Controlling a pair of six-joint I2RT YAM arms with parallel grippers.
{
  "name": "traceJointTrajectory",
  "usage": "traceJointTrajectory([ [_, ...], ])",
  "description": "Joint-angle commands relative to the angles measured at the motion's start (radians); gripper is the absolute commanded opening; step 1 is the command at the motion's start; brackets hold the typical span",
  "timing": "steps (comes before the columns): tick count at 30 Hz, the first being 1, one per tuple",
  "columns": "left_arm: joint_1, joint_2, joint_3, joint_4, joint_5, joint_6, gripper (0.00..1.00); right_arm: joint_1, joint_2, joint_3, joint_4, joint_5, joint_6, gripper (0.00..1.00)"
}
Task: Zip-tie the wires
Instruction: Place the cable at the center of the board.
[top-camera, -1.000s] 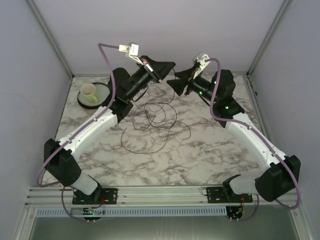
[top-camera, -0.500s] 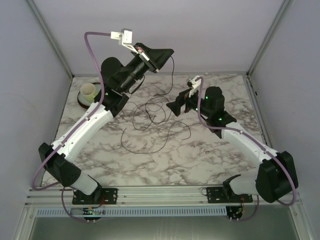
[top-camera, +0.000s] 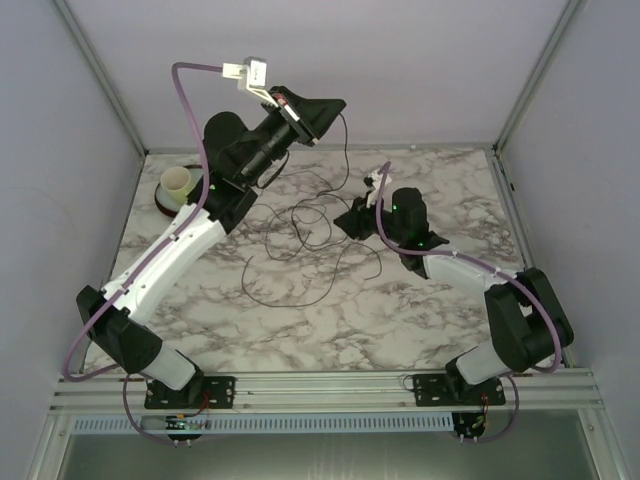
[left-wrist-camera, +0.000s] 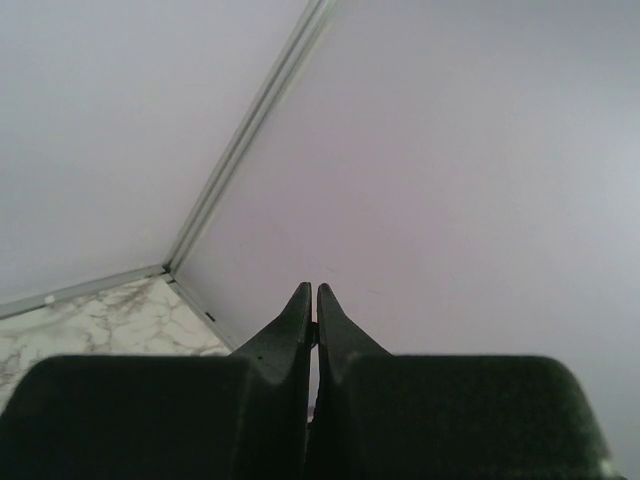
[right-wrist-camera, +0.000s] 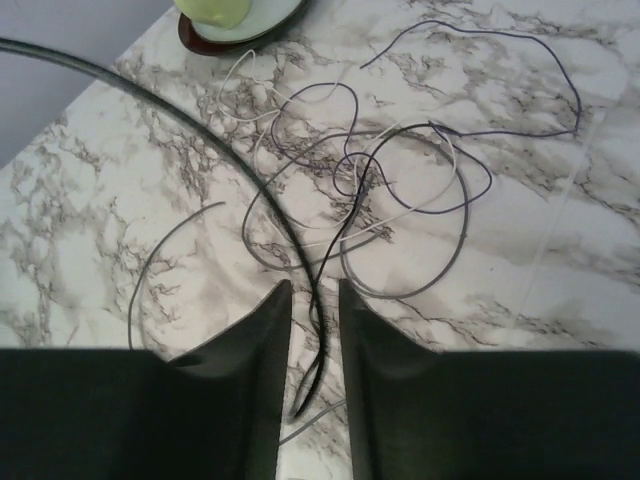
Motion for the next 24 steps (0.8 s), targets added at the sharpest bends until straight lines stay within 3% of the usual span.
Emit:
traceJointTrajectory([
  [1,-0.002,-0.069,0.06,-0.061,-0.085,0.079,0.0,0.001,-0.044,0.016,0.025,0.021,0.022,0.12],
  [3,0.0,-0.098,0.064,-0.102,-0.135,0.123,0.0,-0.013,-0.094,0.05,-0.055,0.086,-0.022,0.01],
  [12,0.002,-0.256,-0.023,-0.213,-0.262,0.204,0.0,-0.069,-0.222,0.397,-0.481,0.256,-0.266,0.0],
  [17,0.002,-0.317,-0.153,-0.17,-0.231,0.144,0.0,-0.071,-0.288,0.494,-0.681,0.403,-0.302,0.0],
  [24,-0.004,-0.367,-0.438,0.02,-0.177,-0.016,0.0,-0.071,-0.447,0.459,-0.855,0.659,-0.307,0.0],
])
